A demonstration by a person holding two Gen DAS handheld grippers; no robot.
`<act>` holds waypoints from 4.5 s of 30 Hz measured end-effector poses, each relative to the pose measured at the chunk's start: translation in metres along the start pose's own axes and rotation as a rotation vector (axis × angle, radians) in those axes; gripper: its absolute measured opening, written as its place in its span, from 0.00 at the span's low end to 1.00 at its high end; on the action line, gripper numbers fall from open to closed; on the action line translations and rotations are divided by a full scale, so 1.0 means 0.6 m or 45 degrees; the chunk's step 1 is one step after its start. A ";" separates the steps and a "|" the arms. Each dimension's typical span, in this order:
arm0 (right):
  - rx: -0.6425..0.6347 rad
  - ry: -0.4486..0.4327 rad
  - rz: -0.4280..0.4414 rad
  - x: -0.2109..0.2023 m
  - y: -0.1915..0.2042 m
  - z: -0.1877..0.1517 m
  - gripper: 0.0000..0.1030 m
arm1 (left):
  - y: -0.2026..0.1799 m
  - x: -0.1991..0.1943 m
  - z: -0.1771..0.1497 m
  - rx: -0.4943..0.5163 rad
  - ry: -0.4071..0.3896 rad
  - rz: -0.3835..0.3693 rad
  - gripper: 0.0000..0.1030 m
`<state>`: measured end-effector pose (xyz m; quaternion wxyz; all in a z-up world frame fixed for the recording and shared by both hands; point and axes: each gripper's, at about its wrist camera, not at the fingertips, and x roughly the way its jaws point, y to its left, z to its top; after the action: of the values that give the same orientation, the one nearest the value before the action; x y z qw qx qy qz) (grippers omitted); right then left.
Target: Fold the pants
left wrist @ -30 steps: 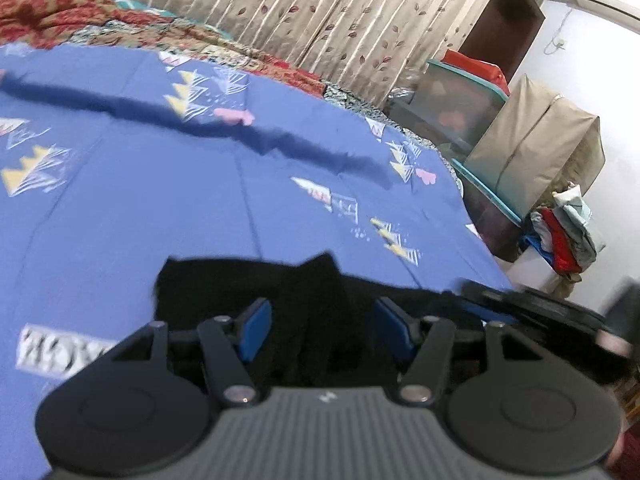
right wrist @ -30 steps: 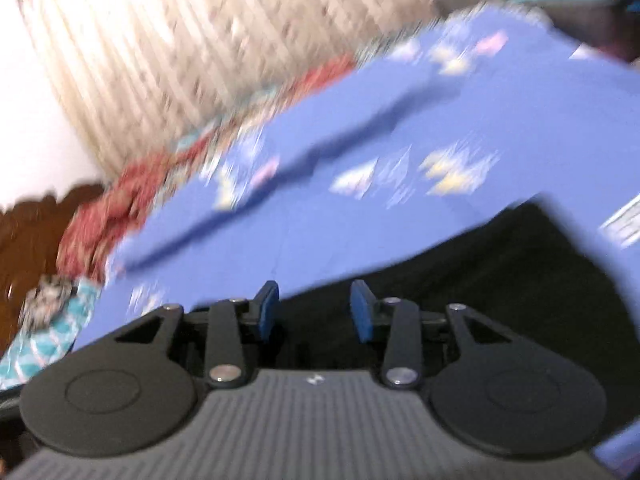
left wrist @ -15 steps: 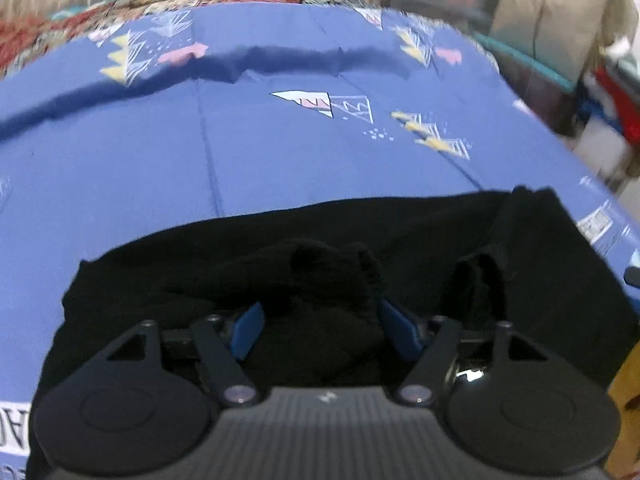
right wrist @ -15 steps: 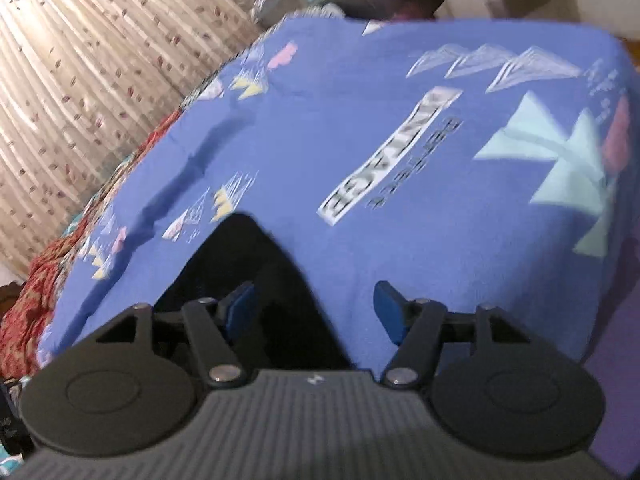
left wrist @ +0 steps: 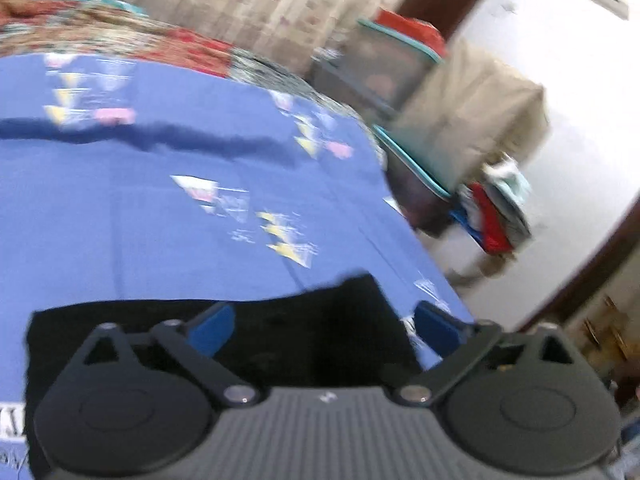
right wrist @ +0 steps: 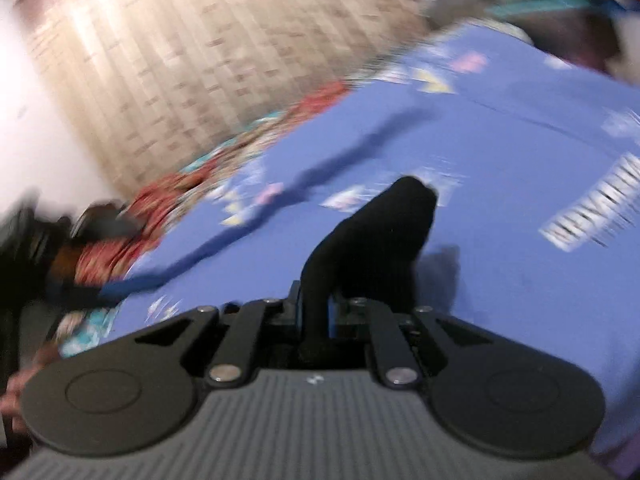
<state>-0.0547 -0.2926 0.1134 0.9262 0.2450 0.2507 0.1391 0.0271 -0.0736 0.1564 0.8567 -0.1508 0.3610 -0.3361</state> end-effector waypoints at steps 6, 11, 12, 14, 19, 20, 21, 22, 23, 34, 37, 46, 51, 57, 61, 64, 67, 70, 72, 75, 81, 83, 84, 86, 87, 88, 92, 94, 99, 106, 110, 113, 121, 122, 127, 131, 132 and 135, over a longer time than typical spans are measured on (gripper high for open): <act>-0.252 0.082 0.079 0.031 0.116 -0.040 0.13 | 0.017 0.066 0.019 -0.023 0.212 -0.022 0.65; -0.371 0.092 0.130 0.048 0.187 -0.047 0.13 | 0.064 0.004 0.008 -0.030 0.115 -0.015 0.10; -0.374 0.099 0.162 0.054 0.196 -0.047 0.13 | 0.076 -0.026 0.007 -0.013 0.054 -0.006 0.10; -0.408 0.117 0.227 0.068 0.224 -0.052 0.13 | 0.106 -0.071 -0.002 -0.032 -0.019 0.010 0.10; -0.465 0.320 0.296 0.137 0.267 -0.113 0.21 | 0.227 -0.095 -0.062 -0.227 -0.004 0.166 0.11; -0.460 0.395 0.298 0.158 0.266 -0.129 0.28 | 0.250 -0.084 -0.078 -0.256 0.025 0.213 0.12; -0.454 0.471 0.288 0.178 0.261 -0.146 0.31 | 0.281 -0.068 -0.099 -0.301 0.069 0.269 0.14; -0.450 0.532 0.271 0.194 0.254 -0.162 0.35 | 0.305 -0.054 -0.118 -0.354 0.106 0.289 0.21; -0.451 0.570 0.261 0.202 0.247 -0.172 0.34 | 0.326 -0.042 -0.136 -0.412 0.123 0.288 0.22; -0.203 0.231 0.129 0.045 0.106 -0.056 0.49 | 0.297 -0.132 -0.159 -0.480 -0.081 0.309 0.83; -0.089 0.230 0.019 0.024 0.042 -0.060 0.51 | 0.292 -0.136 -0.173 -0.517 -0.036 0.302 0.86; -0.131 0.329 -0.017 0.020 0.055 -0.111 0.53 | 0.257 -0.087 -0.226 -0.478 0.167 0.352 0.91; -0.154 0.315 -0.027 0.027 0.050 -0.109 0.53 | 0.239 -0.121 -0.213 -0.403 0.104 0.486 0.91; -0.140 0.308 -0.040 0.054 0.046 -0.104 0.53 | 0.223 -0.153 -0.157 -0.326 -0.036 0.536 0.91; -0.175 0.292 -0.073 0.053 0.054 -0.102 0.53 | 0.204 -0.104 -0.122 -0.195 0.016 0.584 0.86; -0.202 0.277 -0.109 0.050 0.068 -0.107 0.54 | 0.183 -0.067 -0.114 -0.115 0.056 0.616 0.84; -0.215 0.268 -0.127 0.045 0.064 -0.106 0.54 | 0.167 -0.045 -0.115 -0.073 0.080 0.634 0.84; -0.199 0.278 -0.126 0.048 0.057 -0.106 0.56 | 0.162 -0.035 -0.119 -0.065 0.099 0.650 0.84; -0.189 0.279 -0.126 0.052 0.059 -0.109 0.57 | 0.165 -0.033 -0.122 -0.068 0.113 0.661 0.84; -0.179 0.292 -0.115 0.057 0.054 -0.110 0.58 | 0.167 -0.028 -0.128 -0.066 0.136 0.682 0.84; -0.173 0.298 -0.105 0.060 0.053 -0.112 0.59 | 0.172 -0.024 -0.131 -0.077 0.152 0.704 0.84; -0.172 0.297 -0.106 0.060 0.054 -0.113 0.60 | 0.171 -0.023 -0.131 -0.071 0.153 0.708 0.84; -0.171 0.297 -0.107 0.060 0.055 -0.114 0.60 | 0.170 -0.022 -0.131 -0.068 0.153 0.711 0.84; -0.167 0.299 -0.106 0.060 0.053 -0.113 0.61 | 0.170 -0.022 -0.131 -0.065 0.155 0.714 0.84; -0.165 0.299 -0.107 0.061 0.053 -0.114 0.61 | 0.169 -0.021 -0.131 -0.066 0.155 0.714 0.84; -0.161 0.299 -0.107 0.061 0.054 -0.114 0.61 | 0.169 -0.021 -0.131 -0.064 0.156 0.714 0.84; -0.159 0.298 -0.110 0.061 0.057 -0.117 0.63 | 0.167 -0.022 -0.132 -0.057 0.151 0.707 0.84; -0.160 0.303 -0.110 0.062 0.058 -0.118 0.66 | 0.164 -0.025 -0.133 -0.055 0.141 0.688 0.84; -0.155 0.306 -0.122 0.065 0.055 -0.121 0.73 | 0.158 -0.043 -0.146 -0.027 0.060 0.587 0.87; -0.148 0.289 -0.142 0.063 0.053 -0.123 0.79 | 0.172 -0.058 -0.153 -0.098 -0.005 0.490 0.88; -0.152 0.286 -0.144 0.062 0.051 -0.123 0.80 | 0.180 -0.051 -0.142 -0.121 -0.007 0.483 0.86; -0.151 0.287 -0.144 0.061 0.050 -0.123 0.80 | 0.190 -0.040 -0.130 -0.149 0.006 0.461 0.72; -0.190 0.265 -0.165 0.060 0.058 -0.118 0.79 | 0.211 -0.045 -0.119 -0.286 0.008 0.312 0.10; -0.219 0.245 -0.172 0.059 0.071 -0.119 0.78 | 0.209 -0.057 -0.116 -0.287 -0.022 0.293 0.10; -0.402 0.144 -0.112 0.047 0.122 -0.119 0.75 | 0.200 -0.131 -0.101 -0.235 -0.178 0.313 0.10; -0.494 0.129 -0.034 0.052 0.145 -0.125 0.75 | 0.246 -0.158 -0.111 -0.304 -0.190 0.402 0.09; -0.507 0.162 -0.030 0.060 0.148 -0.129 0.75 | 0.263 -0.153 -0.119 -0.343 -0.164 0.393 0.10; -0.456 0.321 -0.062 0.101 0.132 -0.141 0.75 | 0.283 -0.120 -0.145 -0.368 -0.083 0.389 0.16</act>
<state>-0.0597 -0.1705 0.0673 0.9194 0.0511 0.3415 0.1885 0.0066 0.0979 0.0483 0.8785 -0.2263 0.3961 -0.1419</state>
